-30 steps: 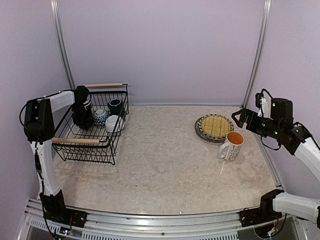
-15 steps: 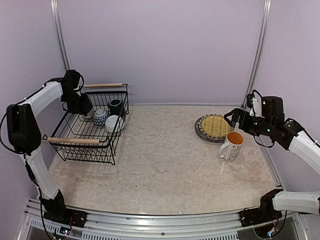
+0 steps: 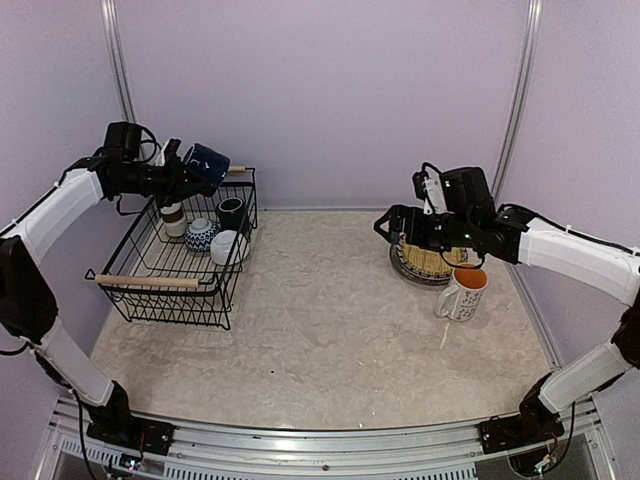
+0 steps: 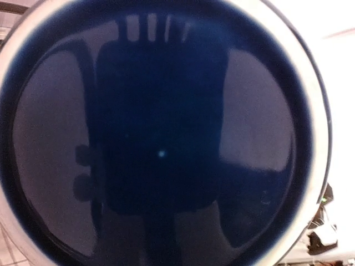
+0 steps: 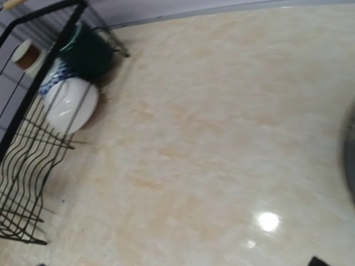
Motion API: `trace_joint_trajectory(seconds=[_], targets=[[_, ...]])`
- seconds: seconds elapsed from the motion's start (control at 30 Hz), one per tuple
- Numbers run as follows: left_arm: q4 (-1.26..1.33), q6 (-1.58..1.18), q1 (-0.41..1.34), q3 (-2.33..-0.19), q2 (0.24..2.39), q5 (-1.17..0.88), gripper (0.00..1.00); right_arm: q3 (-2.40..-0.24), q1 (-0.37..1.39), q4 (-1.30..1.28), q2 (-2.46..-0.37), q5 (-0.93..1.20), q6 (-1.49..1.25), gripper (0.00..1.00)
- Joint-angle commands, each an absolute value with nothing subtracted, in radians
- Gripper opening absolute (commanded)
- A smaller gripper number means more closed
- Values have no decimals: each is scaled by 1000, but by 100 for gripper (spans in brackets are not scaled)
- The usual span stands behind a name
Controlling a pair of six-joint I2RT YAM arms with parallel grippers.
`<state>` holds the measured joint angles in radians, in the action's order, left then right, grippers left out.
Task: Unload the mixed dishes from the dish rack
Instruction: Pass from the left arm to the right
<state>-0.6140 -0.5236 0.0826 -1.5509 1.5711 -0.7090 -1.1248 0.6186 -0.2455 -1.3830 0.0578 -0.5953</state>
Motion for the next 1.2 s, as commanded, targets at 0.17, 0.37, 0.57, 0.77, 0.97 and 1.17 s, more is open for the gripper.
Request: trace_joint_trajectory(seconds=[0.17,0.37,0.57,0.77,0.97,1.17], targets=[[90,-1016,189,-1392,1601,-1267,0,-1308,748,-104,-1578,59,-462,98],[435,-1301,289,-1330,1651,-1356,0,-1338,759,-15,-1610,87,-357,95],[742,-1538,370,-1298,1696,-1387,0,-1343,758,134,-1616,158,-317,91],[839,-1615,415,-1292,1731,-1396,0,-1323,759,319,-1634,284,-334,84],[861,-1627,443,-1298,1742,-1409,0,-1355,758,391,-1691,322,-370,64],[925,-1666,470,-1301,1749,-1422,0,-1342,759,489,-1720,355,-405,46]])
